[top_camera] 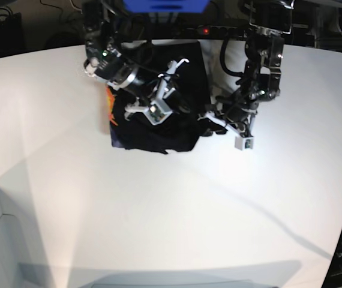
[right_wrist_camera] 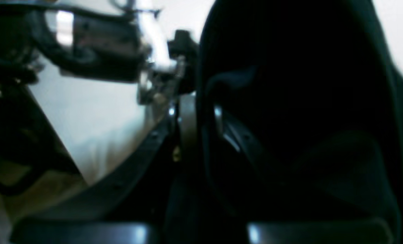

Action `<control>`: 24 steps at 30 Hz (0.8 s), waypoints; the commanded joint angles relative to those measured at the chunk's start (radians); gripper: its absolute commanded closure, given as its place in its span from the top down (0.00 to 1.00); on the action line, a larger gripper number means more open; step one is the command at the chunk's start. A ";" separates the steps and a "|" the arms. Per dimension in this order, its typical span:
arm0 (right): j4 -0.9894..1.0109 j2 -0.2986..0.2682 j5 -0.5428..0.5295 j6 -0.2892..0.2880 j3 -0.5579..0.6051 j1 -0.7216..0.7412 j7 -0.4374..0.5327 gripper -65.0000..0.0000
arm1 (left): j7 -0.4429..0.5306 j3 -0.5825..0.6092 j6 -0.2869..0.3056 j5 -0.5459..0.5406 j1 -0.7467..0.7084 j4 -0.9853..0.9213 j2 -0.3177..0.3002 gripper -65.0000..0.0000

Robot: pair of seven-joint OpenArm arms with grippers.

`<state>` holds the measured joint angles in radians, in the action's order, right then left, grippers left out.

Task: Fold the T-shirt properly
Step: 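Grasp the folded bundle's edge with the right gripper and flip it over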

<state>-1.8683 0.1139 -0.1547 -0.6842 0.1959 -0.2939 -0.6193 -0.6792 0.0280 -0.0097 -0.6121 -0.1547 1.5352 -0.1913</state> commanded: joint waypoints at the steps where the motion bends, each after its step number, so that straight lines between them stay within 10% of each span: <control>1: 0.012 0.005 -0.015 -0.014 0.000 0.025 0.026 0.00 | -0.073 0.000 -0.026 0.016 -0.016 0.003 -0.006 0.43; 21: 0.157 0.005 -0.015 -0.014 0.090 0.112 0.028 0.00 | -0.075 -0.325 -0.020 0.021 -0.242 0.241 -0.041 0.43; 24: 0.161 0.005 -0.015 -0.014 0.092 0.115 0.026 0.13 | -0.075 -0.325 -0.020 0.018 -0.245 0.242 -0.041 0.43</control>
<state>-1.6886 0.1108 -0.1497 -0.6842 0.2836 -0.1864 -0.6174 -0.7628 -0.2928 -0.0341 -0.5888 -0.3965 1.7599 -0.2230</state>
